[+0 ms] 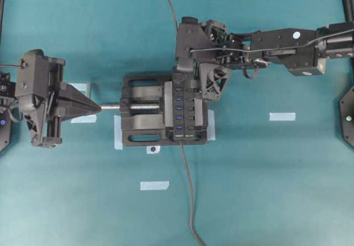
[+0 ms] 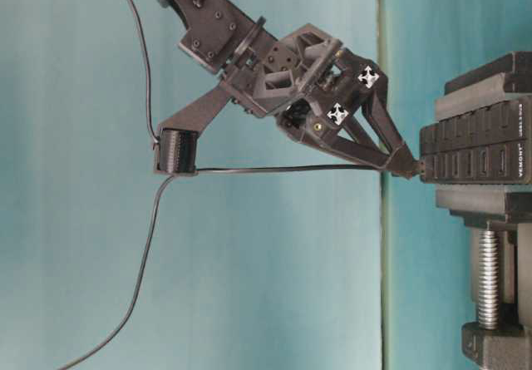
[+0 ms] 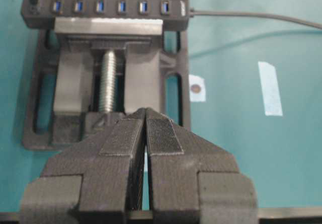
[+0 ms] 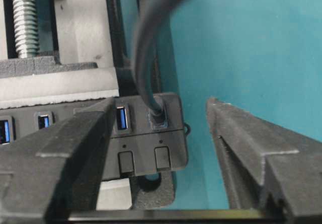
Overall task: Insert the USB into the second port from the front of the fixed hub.
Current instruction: 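Close the right gripper on the black USB plug at the hub end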
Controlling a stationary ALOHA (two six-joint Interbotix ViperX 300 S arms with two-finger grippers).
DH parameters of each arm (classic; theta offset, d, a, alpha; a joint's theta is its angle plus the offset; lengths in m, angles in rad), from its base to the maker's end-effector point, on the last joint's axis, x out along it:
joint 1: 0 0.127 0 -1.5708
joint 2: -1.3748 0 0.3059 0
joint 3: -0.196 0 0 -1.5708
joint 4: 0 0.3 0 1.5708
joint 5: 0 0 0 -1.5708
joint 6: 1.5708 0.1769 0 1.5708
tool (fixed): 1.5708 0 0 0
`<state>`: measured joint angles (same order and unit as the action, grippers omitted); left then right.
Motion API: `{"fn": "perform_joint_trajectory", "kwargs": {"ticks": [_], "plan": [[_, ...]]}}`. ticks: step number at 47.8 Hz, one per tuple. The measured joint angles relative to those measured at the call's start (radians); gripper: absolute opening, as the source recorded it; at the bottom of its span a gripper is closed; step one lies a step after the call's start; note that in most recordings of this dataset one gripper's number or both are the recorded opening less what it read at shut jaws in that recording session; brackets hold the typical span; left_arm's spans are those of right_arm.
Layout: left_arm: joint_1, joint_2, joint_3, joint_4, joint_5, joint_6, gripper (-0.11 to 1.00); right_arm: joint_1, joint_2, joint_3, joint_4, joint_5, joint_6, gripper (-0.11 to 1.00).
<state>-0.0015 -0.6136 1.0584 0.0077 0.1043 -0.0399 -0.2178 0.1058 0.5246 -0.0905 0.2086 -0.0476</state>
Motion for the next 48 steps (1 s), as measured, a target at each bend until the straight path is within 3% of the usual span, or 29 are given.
{"fn": "perform_joint_trajectory", "kwargs": {"ticks": [18, 38, 48], "plan": [[-0.005, 0.0, 0.0, 0.0, 0.0, -0.002, 0.0, 0.0, 0.0, -0.002, 0.0, -0.009, -0.003, 0.65], [-0.005, -0.002, 0.002, 0.0, 0.0, -0.002, 0.0, 0.0, 0.0, 0.0, -0.002, -0.008, 0.0, 0.14], [-0.006, 0.0, 0.0, 0.0, 0.0, -0.002, 0.0, 0.0, 0.0, 0.0, -0.002, -0.005, 0.0, 0.07]]}}
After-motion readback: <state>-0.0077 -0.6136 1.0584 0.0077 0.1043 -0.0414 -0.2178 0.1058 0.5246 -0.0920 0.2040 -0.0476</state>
